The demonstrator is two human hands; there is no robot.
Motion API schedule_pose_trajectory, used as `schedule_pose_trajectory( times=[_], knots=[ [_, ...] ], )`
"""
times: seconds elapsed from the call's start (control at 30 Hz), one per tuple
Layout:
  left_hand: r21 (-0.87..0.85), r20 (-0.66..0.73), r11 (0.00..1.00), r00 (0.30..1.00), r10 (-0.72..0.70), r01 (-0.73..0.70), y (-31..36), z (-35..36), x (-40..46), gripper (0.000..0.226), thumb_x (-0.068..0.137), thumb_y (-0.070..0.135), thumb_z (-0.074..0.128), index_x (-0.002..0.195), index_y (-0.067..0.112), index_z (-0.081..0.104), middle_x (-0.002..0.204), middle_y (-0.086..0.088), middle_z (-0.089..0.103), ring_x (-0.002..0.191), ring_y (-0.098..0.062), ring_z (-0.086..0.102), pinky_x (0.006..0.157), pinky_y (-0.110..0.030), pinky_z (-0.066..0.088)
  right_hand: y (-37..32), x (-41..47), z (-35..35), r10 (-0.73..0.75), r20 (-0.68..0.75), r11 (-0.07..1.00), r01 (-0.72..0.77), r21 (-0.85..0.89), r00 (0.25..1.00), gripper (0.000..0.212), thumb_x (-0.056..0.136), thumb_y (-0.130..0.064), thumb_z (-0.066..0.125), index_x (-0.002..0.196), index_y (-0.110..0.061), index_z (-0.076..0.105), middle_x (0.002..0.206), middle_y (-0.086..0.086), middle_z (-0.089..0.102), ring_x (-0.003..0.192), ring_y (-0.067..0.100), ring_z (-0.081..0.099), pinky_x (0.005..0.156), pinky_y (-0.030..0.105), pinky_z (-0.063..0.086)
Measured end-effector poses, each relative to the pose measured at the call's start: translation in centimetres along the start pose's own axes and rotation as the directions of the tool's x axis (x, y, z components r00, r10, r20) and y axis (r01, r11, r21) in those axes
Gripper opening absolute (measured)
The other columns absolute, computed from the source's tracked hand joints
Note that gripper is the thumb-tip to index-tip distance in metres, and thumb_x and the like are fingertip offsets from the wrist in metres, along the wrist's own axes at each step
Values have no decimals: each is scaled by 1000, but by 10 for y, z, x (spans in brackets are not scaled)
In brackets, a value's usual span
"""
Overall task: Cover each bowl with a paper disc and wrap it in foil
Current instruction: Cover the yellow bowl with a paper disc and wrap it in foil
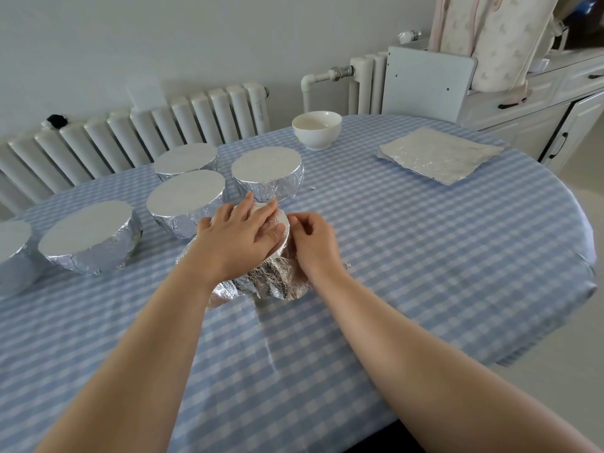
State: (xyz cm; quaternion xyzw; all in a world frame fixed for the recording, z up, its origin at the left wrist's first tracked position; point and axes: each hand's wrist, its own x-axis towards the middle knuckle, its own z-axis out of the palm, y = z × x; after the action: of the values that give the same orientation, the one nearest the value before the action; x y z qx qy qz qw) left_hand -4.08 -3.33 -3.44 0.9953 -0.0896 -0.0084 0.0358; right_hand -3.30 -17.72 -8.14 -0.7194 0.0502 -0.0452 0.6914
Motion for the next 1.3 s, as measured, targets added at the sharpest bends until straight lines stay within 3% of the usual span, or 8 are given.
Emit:
schedule_pose_trajectory(
  times=[0.23, 0.33, 0.43, 0.6, 0.73, 1.0, 1.13, 1.3],
  knots=[
    [-8, 0, 1000, 1000, 2, -2, -1, 1, 1, 60, 94, 70, 14, 151, 52, 7, 166, 9, -1, 150, -19, 2, 118, -56, 10, -4, 12, -6, 61, 193, 997, -70, 37, 979, 14, 103, -17, 49, 96, -9, 58, 51, -2, 53, 34, 3, 46, 40, 17, 39],
    [-6, 0, 1000, 1000, 5, -5, -1, 1, 1, 60, 94, 70, 14, 151, 52, 7, 166, 9, -1, 150, -19, 2, 118, -56, 10, -3, 19, -7, 52, 261, 990, -84, 113, 964, 6, 103, -11, 47, 104, -7, 53, 58, 3, 54, 35, 4, 46, 38, 19, 39],
    [-8, 0, 1000, 1000, 5, -5, -1, 1, 0, 60, 94, 70, 15, 151, 53, 8, 166, 9, 0, 150, -19, 3, 117, -55, 10, -3, 22, -8, 38, 266, 994, -64, 89, 963, 13, 102, -10, 49, 114, -12, 55, 72, 8, 58, 38, 2, 47, 40, 19, 41],
    [-10, -2, 1000, 1000, 9, -9, 0, 0, 0, 59, 95, 69, 15, 151, 53, 8, 166, 9, 0, 150, -19, 3, 118, -55, 10, 5, 22, -8, -33, 162, 999, 39, -32, 986, 14, 98, -15, 57, 94, -23, 68, 51, -14, 57, 42, -3, 48, 51, 21, 41],
    [-9, -7, 1000, 1000, 9, -9, -1, 0, 0, 59, 95, 69, 15, 151, 52, 8, 166, 9, 0, 150, -20, 3, 118, -55, 10, 4, 19, -7, -99, 107, 987, 111, -112, 989, 19, 95, -8, 59, 92, -25, 68, 66, -9, 66, 46, -6, 53, 52, 14, 43],
    [-8, -5, 1000, 1000, 6, -6, -1, 1, 0, 60, 94, 70, 14, 151, 53, 8, 166, 10, 0, 151, -19, 3, 118, -56, 10, -5, 15, -14, -251, 182, 880, 302, -366, 951, 30, 92, -6, 54, 102, -24, 76, 68, -7, 69, 69, 6, 62, 68, 22, 47],
    [0, -4, 1000, 1000, 7, -7, -1, 1, 0, 59, 95, 70, 14, 151, 52, 8, 166, 10, -1, 150, -20, 3, 118, -56, 10, -5, 16, -18, -231, 226, 836, 312, -452, 946, 29, 91, -11, 52, 94, -27, 76, 58, -13, 60, 72, 12, 64, 72, 33, 54],
    [-13, -9, 1000, 1000, 5, -5, 1, -1, -1, 62, 94, 71, 16, 152, 51, 9, 166, 9, 0, 151, -21, 3, 118, -57, 10, -6, 12, -28, -176, 279, 858, 286, -426, 944, 25, 93, -13, 58, 104, -25, 77, 83, -8, 72, 82, 8, 64, 69, 24, 47]
  ],
)
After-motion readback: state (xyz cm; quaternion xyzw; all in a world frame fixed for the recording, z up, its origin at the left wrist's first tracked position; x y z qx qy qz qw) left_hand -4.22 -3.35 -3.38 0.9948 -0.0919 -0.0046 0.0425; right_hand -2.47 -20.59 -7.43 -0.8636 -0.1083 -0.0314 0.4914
